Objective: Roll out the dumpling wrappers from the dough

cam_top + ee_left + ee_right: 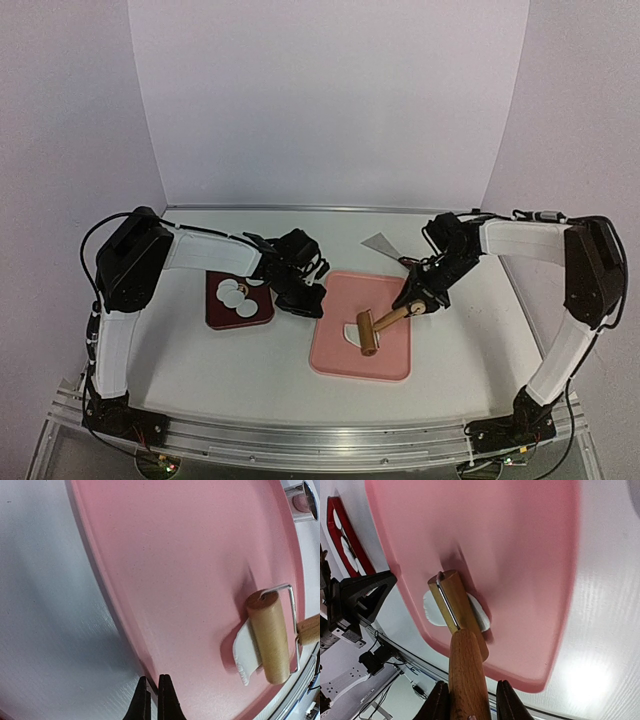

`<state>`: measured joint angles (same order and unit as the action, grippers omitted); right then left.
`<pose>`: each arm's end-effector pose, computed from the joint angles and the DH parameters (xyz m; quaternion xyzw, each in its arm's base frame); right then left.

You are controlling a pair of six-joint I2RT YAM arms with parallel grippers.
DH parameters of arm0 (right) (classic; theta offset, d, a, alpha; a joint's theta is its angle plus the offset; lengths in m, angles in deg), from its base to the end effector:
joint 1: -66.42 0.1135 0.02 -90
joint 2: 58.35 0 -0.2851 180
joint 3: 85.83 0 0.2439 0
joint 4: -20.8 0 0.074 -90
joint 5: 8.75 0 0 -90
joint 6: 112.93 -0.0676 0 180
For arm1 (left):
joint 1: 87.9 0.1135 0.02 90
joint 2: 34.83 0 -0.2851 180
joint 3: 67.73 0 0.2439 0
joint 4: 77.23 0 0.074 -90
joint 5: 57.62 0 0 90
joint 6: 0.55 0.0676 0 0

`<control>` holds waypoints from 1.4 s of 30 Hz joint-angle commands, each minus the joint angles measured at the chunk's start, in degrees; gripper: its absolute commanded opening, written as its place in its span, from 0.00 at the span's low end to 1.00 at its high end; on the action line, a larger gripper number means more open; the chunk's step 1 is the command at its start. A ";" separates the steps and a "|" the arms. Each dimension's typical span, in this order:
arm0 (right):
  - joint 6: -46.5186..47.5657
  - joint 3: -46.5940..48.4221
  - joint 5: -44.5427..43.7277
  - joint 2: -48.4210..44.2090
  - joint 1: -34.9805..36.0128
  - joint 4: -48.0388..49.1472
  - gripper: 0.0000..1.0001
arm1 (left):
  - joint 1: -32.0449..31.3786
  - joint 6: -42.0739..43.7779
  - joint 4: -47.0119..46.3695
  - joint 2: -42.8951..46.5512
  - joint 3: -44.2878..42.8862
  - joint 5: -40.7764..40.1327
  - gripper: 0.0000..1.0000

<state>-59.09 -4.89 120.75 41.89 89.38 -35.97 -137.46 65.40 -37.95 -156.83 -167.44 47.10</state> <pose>0.2882 0.1688 0.1910 -0.0667 -0.9327 -0.3481 0.0662 0.2873 -0.3636 0.1402 0.2429 0.9307 -0.2453 0.1206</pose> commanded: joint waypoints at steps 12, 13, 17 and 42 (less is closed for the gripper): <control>-1.99 1.30 -23.85 12.23 10.26 -11.77 0.00 | -0.36 -0.20 0.31 0.91 -2.67 -0.75 0.00; -2.02 1.67 -23.83 12.30 10.41 -11.80 0.00 | -0.36 -0.26 0.36 0.90 -2.70 -0.78 0.00; -2.23 1.07 -24.82 10.76 10.07 -12.34 0.00 | -0.36 -0.33 0.36 1.13 -2.47 -0.91 0.00; -3.45 0.98 -23.99 12.22 11.76 -11.63 0.00 | -0.36 0.50 0.26 1.95 -1.44 -0.95 0.00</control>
<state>-61.78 -1.28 117.73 44.71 97.80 -35.19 -137.49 65.42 -37.52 -156.83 -167.85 46.73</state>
